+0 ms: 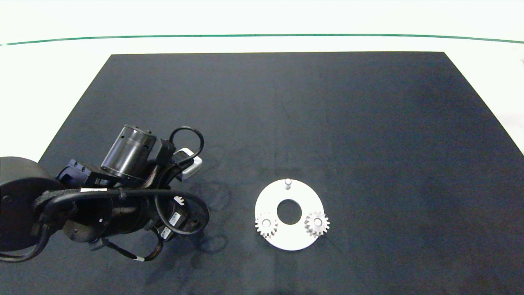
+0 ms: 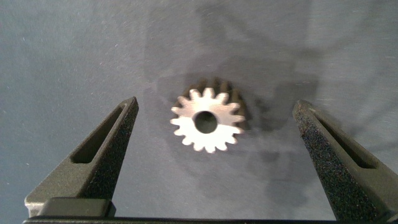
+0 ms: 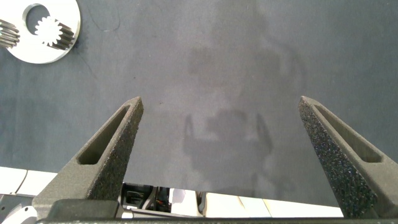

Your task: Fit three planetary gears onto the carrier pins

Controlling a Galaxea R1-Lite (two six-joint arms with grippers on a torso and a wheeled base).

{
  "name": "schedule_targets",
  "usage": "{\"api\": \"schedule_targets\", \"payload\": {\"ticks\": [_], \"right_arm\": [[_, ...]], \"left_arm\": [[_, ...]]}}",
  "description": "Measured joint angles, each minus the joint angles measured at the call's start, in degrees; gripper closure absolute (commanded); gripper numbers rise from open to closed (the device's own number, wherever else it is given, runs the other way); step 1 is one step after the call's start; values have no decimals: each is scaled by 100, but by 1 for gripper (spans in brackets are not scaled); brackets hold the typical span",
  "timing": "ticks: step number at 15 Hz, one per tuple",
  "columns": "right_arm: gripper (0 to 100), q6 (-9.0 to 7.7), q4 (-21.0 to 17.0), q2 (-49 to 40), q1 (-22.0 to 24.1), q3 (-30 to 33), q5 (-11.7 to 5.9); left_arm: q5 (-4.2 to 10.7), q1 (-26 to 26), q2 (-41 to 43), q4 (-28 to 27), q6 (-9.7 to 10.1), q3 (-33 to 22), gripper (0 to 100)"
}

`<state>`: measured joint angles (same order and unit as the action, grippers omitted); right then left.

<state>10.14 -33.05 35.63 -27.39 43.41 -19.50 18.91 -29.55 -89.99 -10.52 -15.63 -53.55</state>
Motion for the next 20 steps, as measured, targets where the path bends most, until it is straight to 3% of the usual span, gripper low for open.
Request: {"api": "schedule_targets", "payload": {"ticks": [5, 12, 20], "right_arm": [[0, 0, -7, -2, 0, 0, 2], [0, 0, -7, -2, -2, -28, 2], [0, 29, -7, -2, 0, -35, 2]], "left_arm": [[-76, 325, -24, -11, -22, -9, 6], [-124, 288, -15, -39, 17, 41, 20], [-201, 84, -48, -61, 271, 44, 36]]}}
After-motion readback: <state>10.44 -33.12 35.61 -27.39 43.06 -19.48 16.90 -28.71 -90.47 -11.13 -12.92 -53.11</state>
